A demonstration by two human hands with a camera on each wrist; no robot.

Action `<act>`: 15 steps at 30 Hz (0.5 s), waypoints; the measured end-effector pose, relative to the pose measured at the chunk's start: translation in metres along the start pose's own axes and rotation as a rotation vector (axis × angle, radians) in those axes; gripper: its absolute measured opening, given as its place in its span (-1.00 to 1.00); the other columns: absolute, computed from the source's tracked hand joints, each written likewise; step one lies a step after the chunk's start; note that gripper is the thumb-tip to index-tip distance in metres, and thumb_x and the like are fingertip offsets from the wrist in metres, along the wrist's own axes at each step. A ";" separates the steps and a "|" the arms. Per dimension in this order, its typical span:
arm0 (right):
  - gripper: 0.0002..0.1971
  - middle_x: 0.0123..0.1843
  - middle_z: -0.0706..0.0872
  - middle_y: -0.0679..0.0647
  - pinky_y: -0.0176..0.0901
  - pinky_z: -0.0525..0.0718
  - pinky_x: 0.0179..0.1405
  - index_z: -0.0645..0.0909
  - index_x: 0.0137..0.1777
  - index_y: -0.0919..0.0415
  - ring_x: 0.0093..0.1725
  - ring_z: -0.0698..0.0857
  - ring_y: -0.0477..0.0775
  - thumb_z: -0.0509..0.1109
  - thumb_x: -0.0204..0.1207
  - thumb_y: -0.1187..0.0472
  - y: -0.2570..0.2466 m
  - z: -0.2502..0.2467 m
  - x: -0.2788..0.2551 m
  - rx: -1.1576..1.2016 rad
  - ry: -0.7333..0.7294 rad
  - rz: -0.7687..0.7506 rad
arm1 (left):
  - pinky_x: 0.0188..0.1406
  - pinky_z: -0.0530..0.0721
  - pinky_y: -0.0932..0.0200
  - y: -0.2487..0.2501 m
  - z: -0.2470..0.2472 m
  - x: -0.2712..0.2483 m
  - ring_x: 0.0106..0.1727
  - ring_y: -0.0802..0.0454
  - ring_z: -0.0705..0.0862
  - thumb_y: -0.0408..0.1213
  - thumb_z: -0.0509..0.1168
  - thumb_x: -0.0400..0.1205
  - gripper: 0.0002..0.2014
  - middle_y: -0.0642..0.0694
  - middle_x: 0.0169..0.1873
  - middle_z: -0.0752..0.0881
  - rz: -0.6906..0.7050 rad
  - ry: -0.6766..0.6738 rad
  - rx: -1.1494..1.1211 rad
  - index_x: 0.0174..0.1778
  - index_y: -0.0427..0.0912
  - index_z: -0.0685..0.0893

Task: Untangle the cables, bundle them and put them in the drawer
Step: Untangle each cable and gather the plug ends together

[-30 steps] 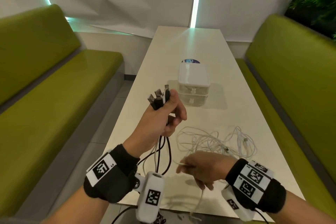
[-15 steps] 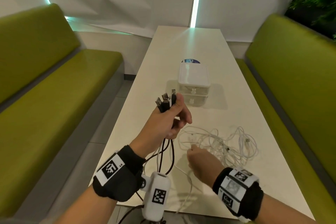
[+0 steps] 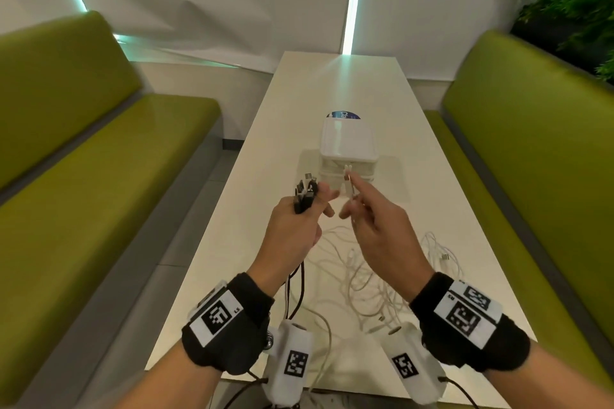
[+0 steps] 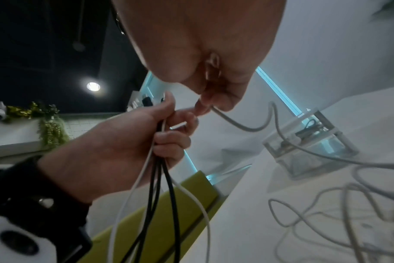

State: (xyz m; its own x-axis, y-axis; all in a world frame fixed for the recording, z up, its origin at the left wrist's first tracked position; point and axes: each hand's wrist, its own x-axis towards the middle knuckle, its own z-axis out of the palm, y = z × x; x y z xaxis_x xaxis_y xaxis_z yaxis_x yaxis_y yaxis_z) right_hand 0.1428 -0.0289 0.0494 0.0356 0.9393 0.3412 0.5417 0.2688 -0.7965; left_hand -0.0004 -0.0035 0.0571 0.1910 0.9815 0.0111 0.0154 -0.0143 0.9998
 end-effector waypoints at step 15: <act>-0.64 -0.39 0.63 -0.04 -0.20 0.51 -0.39 0.34 0.44 0.00 -0.45 0.57 -0.06 0.24 0.70 0.26 0.001 0.002 -0.007 0.142 -0.182 -0.083 | 0.06 0.60 0.34 -0.004 -0.001 -0.001 -0.05 0.21 0.77 0.13 0.17 0.65 -0.60 0.01 -0.19 0.84 0.124 0.063 0.008 -0.29 0.01 0.79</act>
State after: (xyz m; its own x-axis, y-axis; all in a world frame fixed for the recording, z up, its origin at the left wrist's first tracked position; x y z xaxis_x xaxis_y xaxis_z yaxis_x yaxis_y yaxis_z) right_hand 0.1414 -0.0343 0.0450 -0.1627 0.9322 0.3233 0.4127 0.3619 -0.8359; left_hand -0.0014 -0.0038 0.0530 0.1301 0.9821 0.1360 0.0031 -0.1376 0.9905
